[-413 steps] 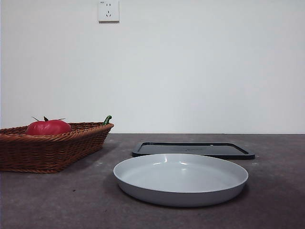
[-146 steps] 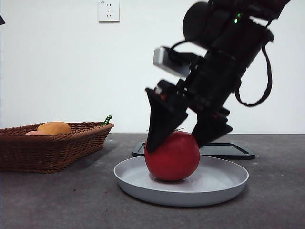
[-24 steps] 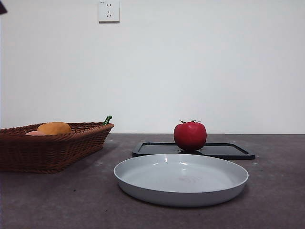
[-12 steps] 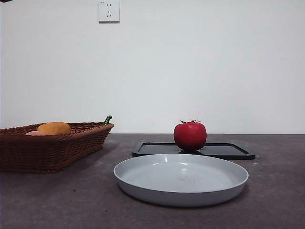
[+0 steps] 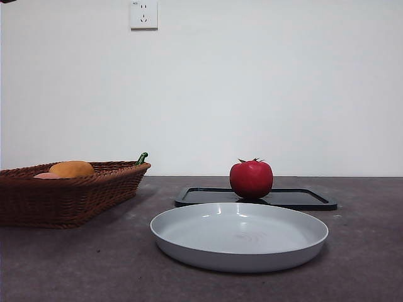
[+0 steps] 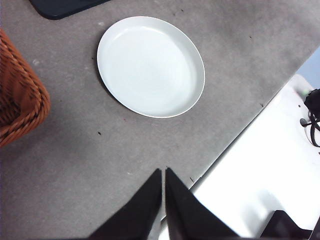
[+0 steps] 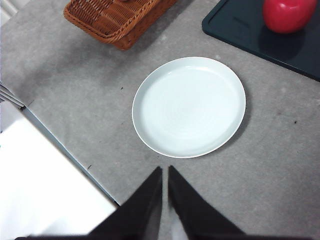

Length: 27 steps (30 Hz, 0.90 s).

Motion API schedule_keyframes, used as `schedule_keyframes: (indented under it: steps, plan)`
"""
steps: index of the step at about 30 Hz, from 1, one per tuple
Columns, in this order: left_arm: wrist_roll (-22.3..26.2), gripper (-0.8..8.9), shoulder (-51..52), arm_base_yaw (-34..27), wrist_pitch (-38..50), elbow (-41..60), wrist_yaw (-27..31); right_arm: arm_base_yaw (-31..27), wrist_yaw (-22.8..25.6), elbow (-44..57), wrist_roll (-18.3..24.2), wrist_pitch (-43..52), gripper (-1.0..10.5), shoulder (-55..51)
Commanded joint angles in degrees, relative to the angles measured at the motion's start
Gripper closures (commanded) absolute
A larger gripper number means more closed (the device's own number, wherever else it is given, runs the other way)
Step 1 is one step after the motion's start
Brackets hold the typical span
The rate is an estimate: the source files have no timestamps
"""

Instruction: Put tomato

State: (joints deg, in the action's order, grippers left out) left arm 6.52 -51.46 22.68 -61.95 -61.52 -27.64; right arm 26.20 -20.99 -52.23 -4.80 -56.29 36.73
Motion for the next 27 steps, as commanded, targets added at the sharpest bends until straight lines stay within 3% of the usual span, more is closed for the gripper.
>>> schedule_keyframes:
  steps: [1,7,15,21,27]
  plan:
    - [0.3,8.05,-0.4,0.3,0.2,-1.1,-0.5,0.3,0.0,-0.5,-0.5,0.6,9.4,0.2]
    - [0.5,8.05,1.8,-1.0,3.6,-1.1,1.4,0.3,0.0,-0.5,-0.5,0.6,9.4,0.2]
    - [1.8,8.06,12.0,-14.4,32.6,3.1,5.0,0.3,0.0,-0.5,-0.5,0.6,9.4,0.2]
    - [1.8,8.06,21.6,-21.5,47.1,13.9,17.0,0.3,0.0,-0.5,-0.5,0.6,9.4,0.2]
    - [1.8,8.06,30.6,-23.9,51.0,26.5,23.8,0.3,0.0,-0.5,-0.5,0.6,9.4,0.2]
